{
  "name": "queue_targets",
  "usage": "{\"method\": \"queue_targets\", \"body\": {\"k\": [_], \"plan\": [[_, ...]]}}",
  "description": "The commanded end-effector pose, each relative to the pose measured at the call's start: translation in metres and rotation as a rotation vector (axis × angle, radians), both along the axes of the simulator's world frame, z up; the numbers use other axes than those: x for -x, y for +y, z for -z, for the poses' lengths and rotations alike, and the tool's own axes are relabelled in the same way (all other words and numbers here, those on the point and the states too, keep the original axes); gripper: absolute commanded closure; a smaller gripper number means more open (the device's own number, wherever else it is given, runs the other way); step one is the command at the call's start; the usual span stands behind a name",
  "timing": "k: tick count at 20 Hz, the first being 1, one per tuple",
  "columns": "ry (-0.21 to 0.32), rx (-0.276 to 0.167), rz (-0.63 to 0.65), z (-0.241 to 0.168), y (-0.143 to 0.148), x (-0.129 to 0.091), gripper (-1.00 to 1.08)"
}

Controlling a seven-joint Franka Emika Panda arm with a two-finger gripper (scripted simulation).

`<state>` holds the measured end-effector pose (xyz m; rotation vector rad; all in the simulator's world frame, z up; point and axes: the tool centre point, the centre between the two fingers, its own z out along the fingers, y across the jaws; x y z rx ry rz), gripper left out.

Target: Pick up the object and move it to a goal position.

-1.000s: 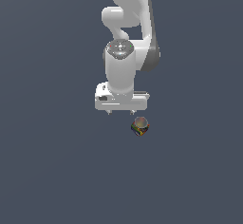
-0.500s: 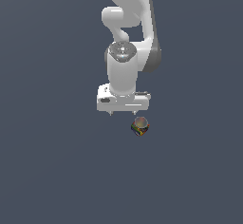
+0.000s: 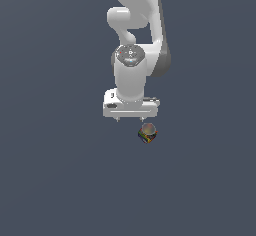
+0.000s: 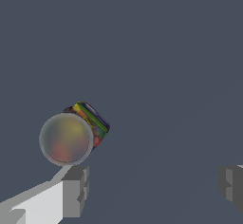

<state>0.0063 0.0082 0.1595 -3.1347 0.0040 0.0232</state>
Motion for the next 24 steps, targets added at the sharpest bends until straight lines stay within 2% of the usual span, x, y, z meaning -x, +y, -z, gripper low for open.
{"method": "queue_targets", "body": {"k": [1, 9, 24], "plan": [[0.0, 0.0, 0.021, 0.001, 0.003, 0.0, -0.92], [-0.001, 0.001, 0.139, 0.009, 0.016, -0.001, -0.92], [-0.004, 0.006, 0.475, 0.031, 0.052, -0.002, -0.92]]}}
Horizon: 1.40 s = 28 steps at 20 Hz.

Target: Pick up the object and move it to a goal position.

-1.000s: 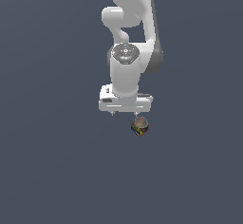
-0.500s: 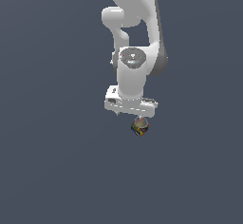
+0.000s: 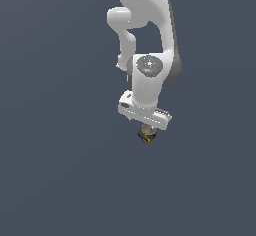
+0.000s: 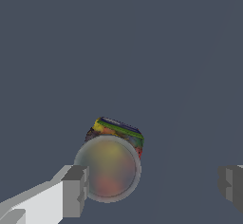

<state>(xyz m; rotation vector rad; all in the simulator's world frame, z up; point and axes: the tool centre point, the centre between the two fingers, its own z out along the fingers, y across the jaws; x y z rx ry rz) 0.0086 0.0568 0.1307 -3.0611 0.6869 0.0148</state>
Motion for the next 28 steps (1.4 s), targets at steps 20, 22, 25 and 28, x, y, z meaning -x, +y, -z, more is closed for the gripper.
{"method": "queue_targets", "body": {"k": [20, 22, 25, 28], "plan": [[-0.007, 0.007, 0.348, 0.022, 0.037, 0.001, -0.92], [-0.007, 0.008, 0.355, 0.023, 0.038, 0.001, -0.92], [-0.007, 0.008, 0.353, 0.023, 0.038, 0.002, -0.92], [-0.007, 0.008, 0.353, 0.026, 0.038, 0.002, -0.92]]}}
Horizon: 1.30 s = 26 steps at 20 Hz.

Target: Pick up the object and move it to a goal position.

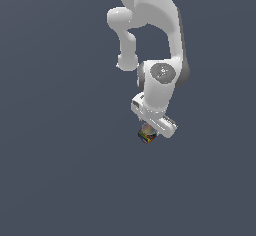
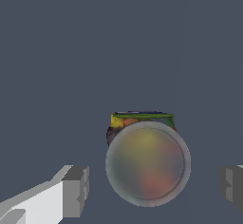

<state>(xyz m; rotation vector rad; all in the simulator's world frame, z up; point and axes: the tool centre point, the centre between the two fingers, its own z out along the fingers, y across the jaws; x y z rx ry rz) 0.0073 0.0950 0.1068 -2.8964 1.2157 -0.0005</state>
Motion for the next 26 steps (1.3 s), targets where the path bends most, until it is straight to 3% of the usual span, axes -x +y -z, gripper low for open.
{"method": "queue_targets", "body": {"k": [1, 14, 15, 26], "plan": [[0.001, 0.0, 0.001, 0.005, 0.0, 0.0, -0.92], [0.0, 0.0, 0.004, 0.049, 0.0, 0.0, -0.92], [0.0, 0.0, 0.004, 0.049, 0.0, 0.0, 1.08], [0.0, 0.0, 0.004, 0.048, 0.001, 0.0, 1.08]]}}
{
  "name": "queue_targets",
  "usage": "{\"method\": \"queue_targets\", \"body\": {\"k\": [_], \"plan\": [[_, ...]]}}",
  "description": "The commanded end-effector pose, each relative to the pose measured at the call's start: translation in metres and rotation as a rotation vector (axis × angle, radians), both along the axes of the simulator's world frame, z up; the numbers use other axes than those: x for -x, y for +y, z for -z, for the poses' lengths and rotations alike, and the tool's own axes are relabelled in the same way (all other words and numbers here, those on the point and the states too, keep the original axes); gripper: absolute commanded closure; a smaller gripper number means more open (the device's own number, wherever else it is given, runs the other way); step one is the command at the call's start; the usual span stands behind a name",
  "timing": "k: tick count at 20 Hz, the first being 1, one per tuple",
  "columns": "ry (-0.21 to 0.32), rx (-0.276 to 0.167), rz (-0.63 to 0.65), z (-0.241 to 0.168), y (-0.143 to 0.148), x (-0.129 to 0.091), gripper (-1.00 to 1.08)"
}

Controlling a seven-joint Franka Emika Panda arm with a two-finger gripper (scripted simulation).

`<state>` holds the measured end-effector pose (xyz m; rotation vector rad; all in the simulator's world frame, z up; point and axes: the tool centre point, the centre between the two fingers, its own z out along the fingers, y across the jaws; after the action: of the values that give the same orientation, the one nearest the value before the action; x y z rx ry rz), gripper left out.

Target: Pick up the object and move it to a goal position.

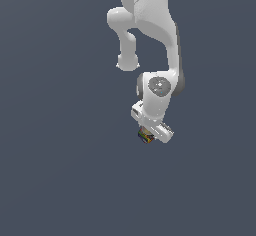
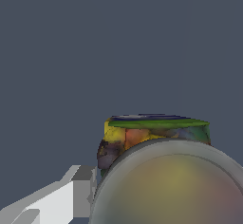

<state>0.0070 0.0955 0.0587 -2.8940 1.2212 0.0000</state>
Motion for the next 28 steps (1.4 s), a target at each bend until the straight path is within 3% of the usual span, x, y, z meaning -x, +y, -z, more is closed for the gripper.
{"method": "queue_targets", "body": {"k": [1, 12, 28], "plan": [[0.0, 0.0, 0.0, -0.001, 0.0, 0.0, 1.08], [0.0, 0.0, 0.0, -0.054, 0.004, 0.001, 1.08], [0.0, 0.001, 0.002, -0.232, 0.015, 0.003, 1.08]]}}
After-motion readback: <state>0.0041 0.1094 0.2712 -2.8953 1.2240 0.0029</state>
